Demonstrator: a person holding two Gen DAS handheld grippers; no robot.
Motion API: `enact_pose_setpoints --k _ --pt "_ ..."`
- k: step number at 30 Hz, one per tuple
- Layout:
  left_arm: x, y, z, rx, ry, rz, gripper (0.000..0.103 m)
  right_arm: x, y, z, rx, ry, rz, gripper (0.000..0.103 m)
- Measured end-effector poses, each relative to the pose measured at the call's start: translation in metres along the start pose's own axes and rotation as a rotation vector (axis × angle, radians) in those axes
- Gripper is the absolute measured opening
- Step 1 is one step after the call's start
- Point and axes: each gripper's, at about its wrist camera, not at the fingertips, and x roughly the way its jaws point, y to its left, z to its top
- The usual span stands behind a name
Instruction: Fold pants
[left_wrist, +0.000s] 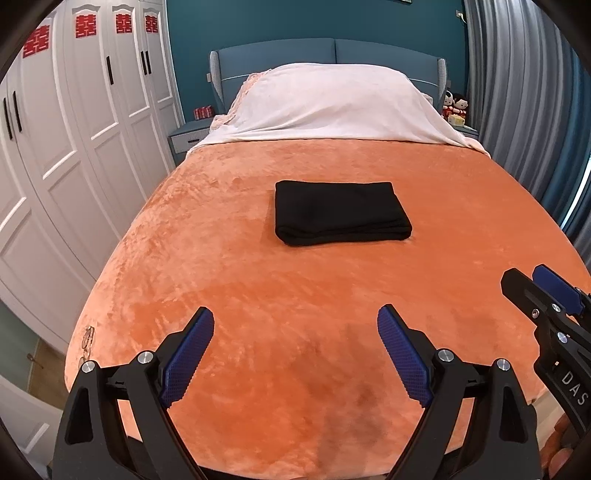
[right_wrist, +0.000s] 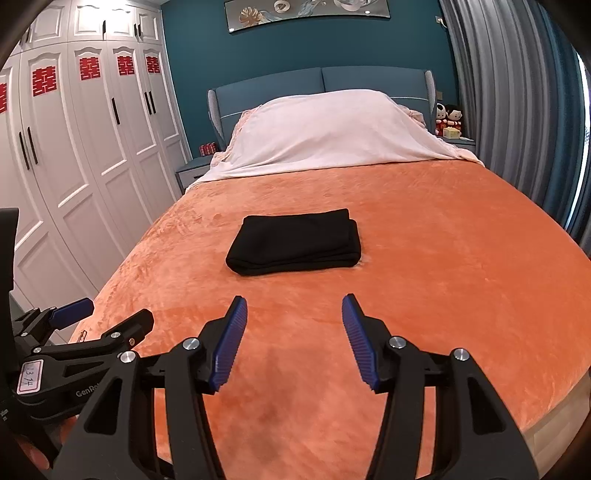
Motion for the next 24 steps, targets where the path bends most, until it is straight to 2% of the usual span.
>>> enact_pose_setpoints --k 7,10,13,17,19,24 --pt "-0.002 -0.006 -0.002 0.026 -0.014 0.008 0.088 0.001 -0.001 0.001 -0.001 0.001 0.002 0.052" --pt "-0.002 -0.008 -0.005 0.022 -0.032 -0.044 0.088 -0.001 -0.002 -0.001 0.002 0.003 0.001 0.052" --pt "-0.001 -0.008 -0.007 0.020 -0.044 -0.050 0.088 -0.004 -0.002 -0.004 0.007 0.007 -0.002 0.052" --pt "-0.001 -0.008 -0.009 0.032 -0.049 -0.012 0.088 -0.006 -0.002 -0.007 0.015 0.013 -0.011 0.054" --pt "0.004 -0.009 -0.009 0.036 -0.013 0.022 0.088 -0.005 -0.002 -0.007 0.016 0.012 -0.015 0.062" --pt "0.005 -0.011 -0.013 0.059 -0.004 0.024 0.088 -0.003 -0.001 -0.010 0.018 0.019 -0.017 0.063"
